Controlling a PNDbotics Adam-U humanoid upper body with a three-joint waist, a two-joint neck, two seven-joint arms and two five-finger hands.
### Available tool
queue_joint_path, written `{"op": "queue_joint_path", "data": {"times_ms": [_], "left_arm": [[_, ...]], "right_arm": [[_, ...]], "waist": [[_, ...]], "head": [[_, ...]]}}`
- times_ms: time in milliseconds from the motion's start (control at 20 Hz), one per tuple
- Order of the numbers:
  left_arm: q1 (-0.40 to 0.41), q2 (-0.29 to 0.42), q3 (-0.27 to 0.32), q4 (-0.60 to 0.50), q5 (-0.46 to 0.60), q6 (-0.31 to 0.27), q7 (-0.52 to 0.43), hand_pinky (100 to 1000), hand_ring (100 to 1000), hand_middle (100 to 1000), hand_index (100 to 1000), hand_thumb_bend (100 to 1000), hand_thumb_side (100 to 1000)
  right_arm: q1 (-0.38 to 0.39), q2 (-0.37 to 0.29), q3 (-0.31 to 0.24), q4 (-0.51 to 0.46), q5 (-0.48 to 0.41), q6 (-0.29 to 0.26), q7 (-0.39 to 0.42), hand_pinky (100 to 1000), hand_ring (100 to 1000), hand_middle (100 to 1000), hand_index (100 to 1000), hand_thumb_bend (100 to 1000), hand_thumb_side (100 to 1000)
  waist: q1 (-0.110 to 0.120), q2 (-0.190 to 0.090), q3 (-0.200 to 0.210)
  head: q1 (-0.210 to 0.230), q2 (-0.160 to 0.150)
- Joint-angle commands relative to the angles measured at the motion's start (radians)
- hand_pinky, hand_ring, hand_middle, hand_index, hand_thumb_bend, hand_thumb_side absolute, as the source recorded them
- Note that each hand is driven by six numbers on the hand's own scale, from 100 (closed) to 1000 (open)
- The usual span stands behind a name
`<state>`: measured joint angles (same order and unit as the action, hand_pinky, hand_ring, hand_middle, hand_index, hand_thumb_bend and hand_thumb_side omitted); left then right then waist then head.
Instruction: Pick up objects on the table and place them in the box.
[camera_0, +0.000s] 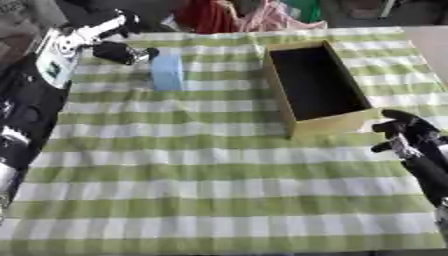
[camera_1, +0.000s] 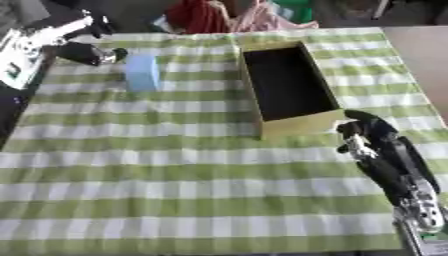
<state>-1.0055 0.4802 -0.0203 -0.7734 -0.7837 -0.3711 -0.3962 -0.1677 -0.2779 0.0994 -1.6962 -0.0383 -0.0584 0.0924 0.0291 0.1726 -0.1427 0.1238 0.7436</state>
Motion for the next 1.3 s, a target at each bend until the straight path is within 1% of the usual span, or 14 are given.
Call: {"op": "queue_joint_path", "data": {"times_ms": [50,350,500,700,1150,1200,1250,1300], "left_arm": [[-0.028,0.01,0.011,-0.002,-0.042,-0.005,0.019,792,840,840,883,430,533],[-0.024,-0.004,0.023,0.021,-0.103,0.017,0.063,799,850,865,892,388,364],[-0.023,-0.012,0.027,0.035,-0.128,0.031,0.101,804,856,875,895,395,373],[-0.022,-0.022,0.028,0.049,-0.156,0.036,0.123,809,863,887,898,396,387],[-0.017,-0.029,0.033,0.067,-0.19,0.041,0.115,803,852,874,898,393,400],[-0.016,-0.028,0.03,0.07,-0.193,0.043,0.112,795,827,838,891,377,355],[-0.015,-0.026,0.028,0.073,-0.202,0.047,0.103,795,826,837,891,376,351],[-0.014,-0.026,0.028,0.074,-0.212,0.051,0.096,789,813,820,885,363,310]], "right_arm": [[-0.012,-0.016,-0.001,-0.019,-0.003,-0.003,0.004,572,804,612,840,100,519],[-0.012,-0.014,0.0,-0.019,-0.004,-0.003,0.005,572,803,612,840,100,519],[-0.013,-0.014,0.0,-0.02,-0.004,-0.003,0.005,572,803,612,840,100,519],[-0.016,-0.013,0.001,-0.021,-0.003,-0.003,0.006,572,803,612,839,100,519],[-0.017,-0.012,0.001,-0.021,-0.002,-0.003,0.006,571,803,612,839,100,520],[-0.018,-0.012,0.001,-0.021,-0.002,-0.003,0.006,571,803,611,839,100,520],[-0.018,-0.012,0.002,-0.021,-0.002,-0.003,0.007,571,803,611,839,100,520],[-0.018,-0.012,0.002,-0.021,-0.002,-0.003,0.007,571,803,611,839,100,520]], "waist": [[-0.001,-0.014,-0.002],[0.002,-0.012,-0.014],[0.001,-0.009,-0.018],[0.001,-0.003,-0.024],[0.001,0.003,-0.029],[0.002,0.003,-0.029],[0.003,0.003,-0.028],[0.003,0.002,-0.028]], "head": [[0.005,-0.013],[0.006,-0.018],[0.007,-0.021],[0.01,-0.024],[0.012,-0.026],[0.012,-0.026],[0.012,-0.027],[0.012,-0.027]]}}
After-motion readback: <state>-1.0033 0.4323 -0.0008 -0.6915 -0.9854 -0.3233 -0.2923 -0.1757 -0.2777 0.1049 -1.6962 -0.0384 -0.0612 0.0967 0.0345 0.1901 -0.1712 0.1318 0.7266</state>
